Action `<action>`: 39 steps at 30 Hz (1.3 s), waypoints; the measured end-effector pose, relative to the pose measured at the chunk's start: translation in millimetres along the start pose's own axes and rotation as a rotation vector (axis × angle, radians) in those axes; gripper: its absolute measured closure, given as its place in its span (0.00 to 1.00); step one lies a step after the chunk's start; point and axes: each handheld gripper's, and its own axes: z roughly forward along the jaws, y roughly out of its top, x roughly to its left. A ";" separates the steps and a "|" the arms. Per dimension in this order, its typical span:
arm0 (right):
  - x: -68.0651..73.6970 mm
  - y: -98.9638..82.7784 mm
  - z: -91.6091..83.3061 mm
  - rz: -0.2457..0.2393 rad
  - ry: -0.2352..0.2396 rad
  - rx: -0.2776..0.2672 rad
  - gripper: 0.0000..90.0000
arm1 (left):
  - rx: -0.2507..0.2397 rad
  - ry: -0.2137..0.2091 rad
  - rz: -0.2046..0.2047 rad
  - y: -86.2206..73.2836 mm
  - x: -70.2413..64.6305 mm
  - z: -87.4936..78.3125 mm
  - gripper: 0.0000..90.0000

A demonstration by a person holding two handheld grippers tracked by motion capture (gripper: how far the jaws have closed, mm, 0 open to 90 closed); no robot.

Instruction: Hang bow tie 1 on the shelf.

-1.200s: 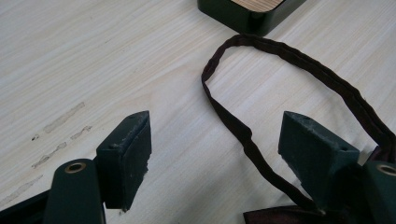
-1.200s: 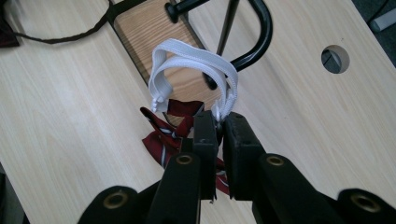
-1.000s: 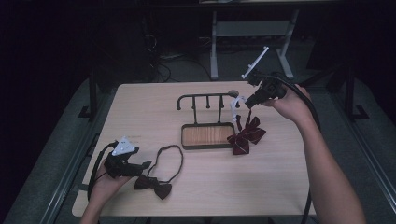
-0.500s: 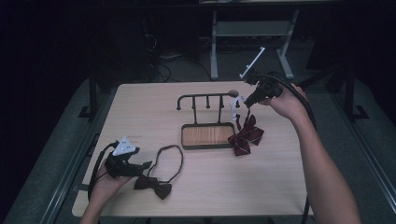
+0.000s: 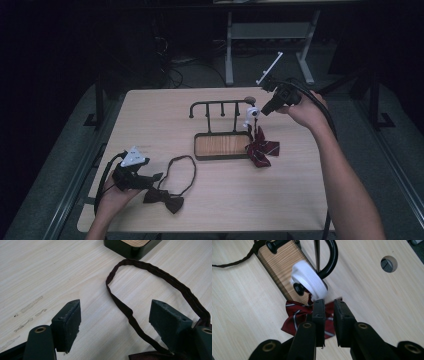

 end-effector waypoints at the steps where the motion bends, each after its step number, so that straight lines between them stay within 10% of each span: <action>1: 0.2 -0.5 0.3 -0.001 0.003 0.001 0.88 | 0.001 0.000 0.001 0.1 0.0 -0.1 0.29; 39: 11.6 -52.5 30.4 -0.008 0.120 -0.005 0.76 | 0.006 0.001 0.000 0.0 -1.3 1.2 0.29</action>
